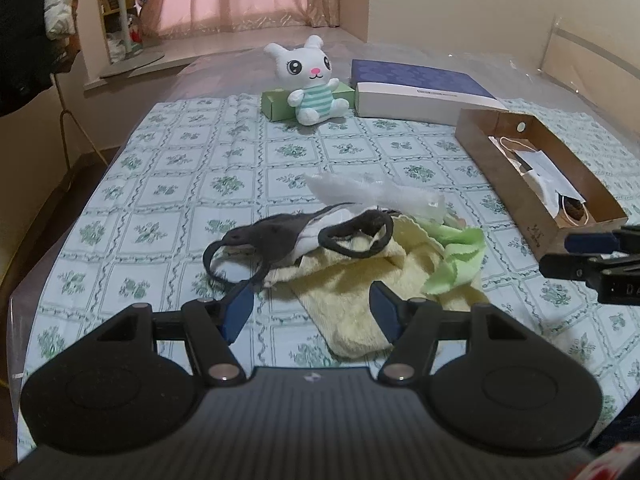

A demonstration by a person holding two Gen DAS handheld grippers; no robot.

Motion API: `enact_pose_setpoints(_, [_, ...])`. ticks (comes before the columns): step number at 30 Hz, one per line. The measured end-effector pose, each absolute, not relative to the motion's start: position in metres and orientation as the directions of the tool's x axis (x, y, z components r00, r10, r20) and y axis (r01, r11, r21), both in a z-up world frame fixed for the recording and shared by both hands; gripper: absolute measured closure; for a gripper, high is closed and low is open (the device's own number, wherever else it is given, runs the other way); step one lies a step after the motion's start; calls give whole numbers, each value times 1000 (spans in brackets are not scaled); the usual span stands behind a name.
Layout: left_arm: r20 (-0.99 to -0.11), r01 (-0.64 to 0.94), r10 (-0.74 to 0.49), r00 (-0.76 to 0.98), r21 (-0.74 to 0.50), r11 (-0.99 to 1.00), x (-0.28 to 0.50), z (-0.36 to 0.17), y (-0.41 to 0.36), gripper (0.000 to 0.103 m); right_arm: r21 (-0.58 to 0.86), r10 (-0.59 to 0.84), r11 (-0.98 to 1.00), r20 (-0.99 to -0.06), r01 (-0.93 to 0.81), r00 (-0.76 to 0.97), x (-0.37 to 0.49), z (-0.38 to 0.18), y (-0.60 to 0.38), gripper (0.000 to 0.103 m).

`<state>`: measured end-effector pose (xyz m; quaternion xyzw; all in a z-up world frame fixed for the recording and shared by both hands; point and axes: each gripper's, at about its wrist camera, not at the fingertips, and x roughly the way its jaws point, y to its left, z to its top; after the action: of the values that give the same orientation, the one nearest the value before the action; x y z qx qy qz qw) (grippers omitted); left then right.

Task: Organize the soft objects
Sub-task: 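Grasp the clear plastic bag with the right tool while left grasps the black mask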

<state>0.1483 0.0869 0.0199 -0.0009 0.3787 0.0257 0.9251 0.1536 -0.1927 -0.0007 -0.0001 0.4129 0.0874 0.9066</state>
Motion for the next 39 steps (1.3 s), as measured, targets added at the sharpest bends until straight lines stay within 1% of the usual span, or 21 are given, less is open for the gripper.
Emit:
enact_pose_setpoints(8, [-692, -25, 52, 720, 49, 998, 184, 9, 90, 44, 19, 163, 976, -721, -217, 673, 189, -12, -181, 42])
enact_pose_setpoints(13, [-696, -15, 43, 717, 46, 999, 206, 0, 93, 44, -28, 170, 964, -701, -265, 692, 212, -23, -170, 42])
enact_pose_setpoints(23, [-717, 28, 27, 697, 65, 997, 236, -18, 96, 44, -83, 181, 937, -716, -339, 674, 249, -57, -156, 42])
enact_pose_setpoints(29, [-723, 44, 19, 691, 68, 997, 243, -24, 98, 44, -92, 196, 924, -719, -370, 667, 264, -71, -149, 42])
enact_pose_setpoints(30, [-725, 44, 19, 689, 69, 997, 244, -25, 99, 44, -98, 194, 921, -721, -376, 665, 266, -74, -147, 44])
enact_pose_setpoints(31, [-726, 46, 17, 688, 67, 997, 245, -26, 99, 44, -104, 194, 919, -720, -380, 666, 268, -76, -146, 54])
enact_pose_setpoints(35, [-733, 56, 5, 680, 58, 997, 248, -31, 102, 44, -79, 213, 918, -728, -388, 652, 273, -81, -148, 79])
enact_pose_setpoints(36, [-735, 58, 5, 678, 60, 997, 248, -32, 102, 44, -75, 215, 919, -727, -387, 652, 273, -81, -149, 92])
enact_pose_setpoints(37, [-736, 61, 5, 677, 63, 996, 249, -33, 102, 44, -69, 220, 919, -726, -388, 651, 274, -80, -151, 95])
enact_pose_setpoints(39, [-737, 62, 5, 676, 63, 996, 250, -35, 103, 44, -50, 229, 923, -725, -381, 650, 274, -78, -155, 97])
